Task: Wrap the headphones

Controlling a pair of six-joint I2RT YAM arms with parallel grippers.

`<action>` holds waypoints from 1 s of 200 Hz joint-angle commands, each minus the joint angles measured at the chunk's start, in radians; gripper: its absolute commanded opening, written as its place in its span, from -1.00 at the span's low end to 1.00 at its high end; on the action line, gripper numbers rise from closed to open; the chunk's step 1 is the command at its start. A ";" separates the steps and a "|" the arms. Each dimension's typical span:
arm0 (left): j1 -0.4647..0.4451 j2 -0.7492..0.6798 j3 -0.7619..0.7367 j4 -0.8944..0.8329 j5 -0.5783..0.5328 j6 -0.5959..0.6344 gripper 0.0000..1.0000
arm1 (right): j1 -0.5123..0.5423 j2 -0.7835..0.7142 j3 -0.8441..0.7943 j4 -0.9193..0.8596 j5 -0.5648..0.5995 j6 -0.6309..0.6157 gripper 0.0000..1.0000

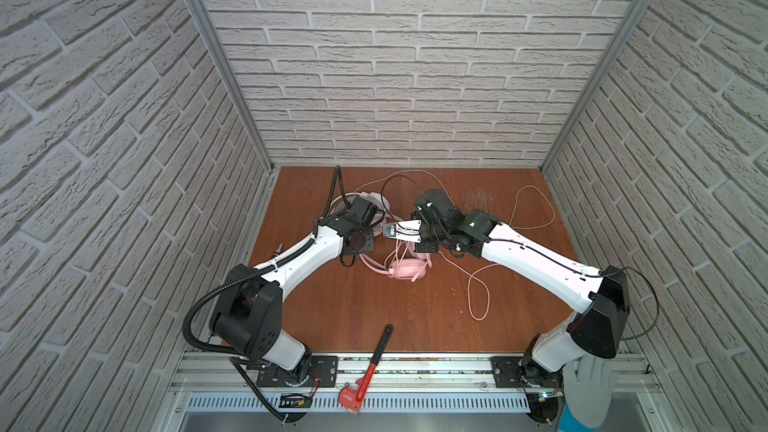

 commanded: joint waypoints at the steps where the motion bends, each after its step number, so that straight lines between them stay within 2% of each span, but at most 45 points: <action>1: -0.012 -0.026 0.034 0.068 0.060 0.034 -1.00 | -0.015 0.016 0.024 0.061 0.027 0.026 -0.89; 60: -0.014 -0.075 0.009 0.082 0.099 0.060 -1.00 | -0.075 0.054 0.005 0.085 0.018 0.120 -0.81; 118: -0.015 -0.111 -0.022 0.082 0.132 0.074 -1.00 | -0.145 0.094 0.033 0.059 -0.079 0.264 -0.75; 200: -0.017 -0.114 -0.022 0.082 0.189 0.115 -1.00 | -0.223 0.146 0.071 0.020 -0.131 0.387 -0.70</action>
